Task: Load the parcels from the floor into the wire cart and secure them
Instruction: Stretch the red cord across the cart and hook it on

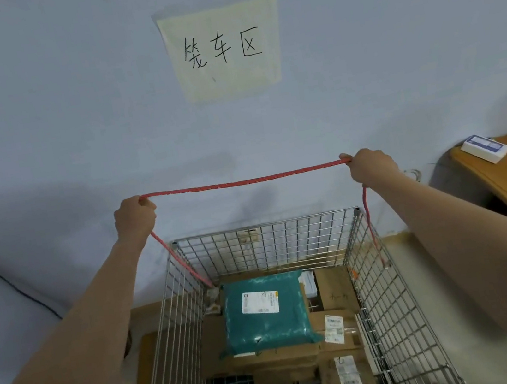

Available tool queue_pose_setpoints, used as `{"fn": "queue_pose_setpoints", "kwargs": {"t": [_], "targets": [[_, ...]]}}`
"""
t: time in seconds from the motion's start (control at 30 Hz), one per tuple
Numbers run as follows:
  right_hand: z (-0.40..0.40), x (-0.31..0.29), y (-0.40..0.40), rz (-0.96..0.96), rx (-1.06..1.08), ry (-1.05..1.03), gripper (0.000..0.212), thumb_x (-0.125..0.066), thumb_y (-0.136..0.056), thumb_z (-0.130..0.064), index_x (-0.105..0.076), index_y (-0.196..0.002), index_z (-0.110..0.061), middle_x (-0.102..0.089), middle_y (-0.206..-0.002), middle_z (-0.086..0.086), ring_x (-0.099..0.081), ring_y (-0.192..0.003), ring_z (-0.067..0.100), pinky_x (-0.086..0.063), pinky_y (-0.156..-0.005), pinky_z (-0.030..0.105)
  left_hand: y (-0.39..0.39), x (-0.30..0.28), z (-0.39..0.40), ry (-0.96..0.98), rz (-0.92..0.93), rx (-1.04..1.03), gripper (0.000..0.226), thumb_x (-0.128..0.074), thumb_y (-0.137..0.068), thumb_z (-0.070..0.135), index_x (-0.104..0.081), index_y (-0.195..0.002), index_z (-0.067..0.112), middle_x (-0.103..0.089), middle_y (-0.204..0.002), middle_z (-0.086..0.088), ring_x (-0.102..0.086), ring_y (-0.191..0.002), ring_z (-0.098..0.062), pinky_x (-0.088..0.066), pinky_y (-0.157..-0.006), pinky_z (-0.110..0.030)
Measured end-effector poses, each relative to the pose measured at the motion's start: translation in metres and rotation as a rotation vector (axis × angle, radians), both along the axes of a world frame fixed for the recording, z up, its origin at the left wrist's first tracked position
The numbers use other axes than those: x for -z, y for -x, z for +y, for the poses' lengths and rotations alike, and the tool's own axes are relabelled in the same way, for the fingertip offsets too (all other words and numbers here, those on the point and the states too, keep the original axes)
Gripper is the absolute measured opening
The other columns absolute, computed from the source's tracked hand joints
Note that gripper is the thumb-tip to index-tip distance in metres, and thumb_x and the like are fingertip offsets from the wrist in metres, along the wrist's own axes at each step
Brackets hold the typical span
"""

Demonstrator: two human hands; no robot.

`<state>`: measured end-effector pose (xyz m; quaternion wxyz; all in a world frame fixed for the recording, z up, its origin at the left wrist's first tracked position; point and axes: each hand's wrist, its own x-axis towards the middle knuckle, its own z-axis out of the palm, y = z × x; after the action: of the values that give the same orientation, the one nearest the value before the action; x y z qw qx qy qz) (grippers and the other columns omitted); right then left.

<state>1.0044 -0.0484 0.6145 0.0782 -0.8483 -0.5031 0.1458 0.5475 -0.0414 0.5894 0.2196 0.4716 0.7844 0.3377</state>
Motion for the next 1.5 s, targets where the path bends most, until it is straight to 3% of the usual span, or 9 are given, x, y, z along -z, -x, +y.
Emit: {"fn": "queue_pose_setpoints", "kwargs": {"t": [0.1,0.23,0.37,0.83,1.07,1.17,1.27,1.37,1.5], "targets": [[-0.004,0.009,-0.008,0.246,0.011,-0.001,0.031,-0.046,-0.103,-0.021,-0.062,-0.098,0.005,-0.072,-0.073,0.019,-0.066,-0.044,0.024,-0.053,-0.047,0.028,-0.008,0.016,0.008,0.029,-0.058,0.009,0.032,-0.043,-0.091,0.023,-0.070,-0.080,0.008,-0.072,-0.085,-0.019,-0.069,-0.087,-0.040,-0.058,-0.085,-0.050],[-0.013,0.012,-0.003,0.458,-0.034,-0.069,0.038,-0.053,-0.100,-0.021,-0.066,-0.090,0.013,-0.073,-0.077,0.024,-0.074,-0.071,0.037,-0.062,-0.074,0.042,-0.036,0.021,0.001,0.105,-0.062,0.083,0.038,-0.048,-0.088,0.027,-0.072,-0.091,-0.001,-0.072,-0.086,-0.022,-0.069,-0.086,-0.039,-0.058,-0.085,-0.049],[-0.019,0.005,0.010,0.283,-0.130,-0.075,0.042,-0.053,-0.099,-0.027,-0.066,-0.072,0.003,-0.064,-0.056,0.013,-0.062,-0.051,0.023,-0.048,-0.058,0.023,-0.066,0.018,-0.014,0.254,-0.013,0.351,0.013,-0.064,-0.091,0.018,-0.072,-0.093,0.008,-0.073,-0.089,-0.015,-0.070,-0.086,-0.031,-0.056,-0.079,-0.036],[-0.017,-0.040,0.071,0.186,-0.161,-0.243,0.057,-0.043,-0.103,-0.046,-0.034,-0.058,-0.011,-0.040,-0.051,0.005,-0.036,-0.046,0.022,-0.028,-0.046,0.029,-0.054,0.016,-0.018,0.568,0.053,0.872,0.023,-0.071,-0.089,0.032,-0.073,-0.087,0.009,-0.075,-0.090,-0.009,-0.071,-0.094,-0.022,-0.044,-0.096,-0.028],[-0.017,-0.063,0.124,0.197,-0.351,-0.031,0.048,-0.049,-0.100,-0.039,-0.042,-0.063,-0.010,-0.046,-0.056,0.006,-0.042,-0.045,0.022,-0.038,-0.047,0.025,-0.091,-0.013,-0.023,0.384,-0.333,0.890,0.032,-0.074,-0.089,0.031,-0.068,-0.119,0.022,-0.075,-0.088,-0.013,-0.067,-0.085,-0.021,-0.053,-0.094,-0.037],[-0.018,-0.074,0.137,0.167,-0.406,0.012,0.043,-0.051,-0.098,-0.030,-0.040,-0.061,-0.010,-0.042,-0.055,0.006,-0.040,-0.044,0.022,-0.035,-0.044,0.024,-0.105,-0.030,-0.022,0.432,-0.245,0.988,0.062,-0.073,-0.086,0.047,-0.048,-0.141,0.037,-0.071,-0.098,-0.006,-0.067,-0.099,-0.018,-0.048,-0.104,-0.043],[-0.018,-0.085,0.145,0.147,-0.435,0.010,0.039,-0.052,-0.095,-0.026,-0.040,-0.062,-0.010,-0.042,-0.056,0.007,-0.040,-0.045,0.023,-0.034,-0.045,0.024,-0.115,-0.038,-0.024,0.523,0.109,1.141,0.081,-0.061,-0.084,0.067,-0.025,-0.153,0.042,-0.053,-0.141,-0.009,-0.054,-0.126,-0.022,-0.033,-0.115,-0.046],[-0.019,-0.095,0.156,0.104,-0.471,-0.024,0.041,-0.053,-0.096,-0.026,-0.039,-0.061,-0.010,-0.044,-0.055,0.005,-0.042,-0.047,0.021,-0.036,-0.046,0.024,-0.128,-0.041,-0.024,0.421,0.280,1.134,0.085,-0.050,-0.079,0.081,-0.031,-0.151,0.039,-0.030,-0.161,0.005,-0.035,-0.144,-0.021,-0.027,-0.119,-0.048],[-0.019,-0.101,0.171,0.082,-0.505,-0.044,0.039,-0.056,-0.094,-0.021,-0.039,-0.060,-0.011,-0.041,-0.054,0.002,-0.038,-0.047,0.017,-0.032,-0.046,0.024,-0.146,-0.049,-0.026,0.224,0.075,0.942,0.060,-0.055,-0.077,0.081,-0.060,-0.121,0.041,-0.056,-0.139,0.006,-0.056,-0.123,-0.023,-0.044,-0.105,-0.042]]}}
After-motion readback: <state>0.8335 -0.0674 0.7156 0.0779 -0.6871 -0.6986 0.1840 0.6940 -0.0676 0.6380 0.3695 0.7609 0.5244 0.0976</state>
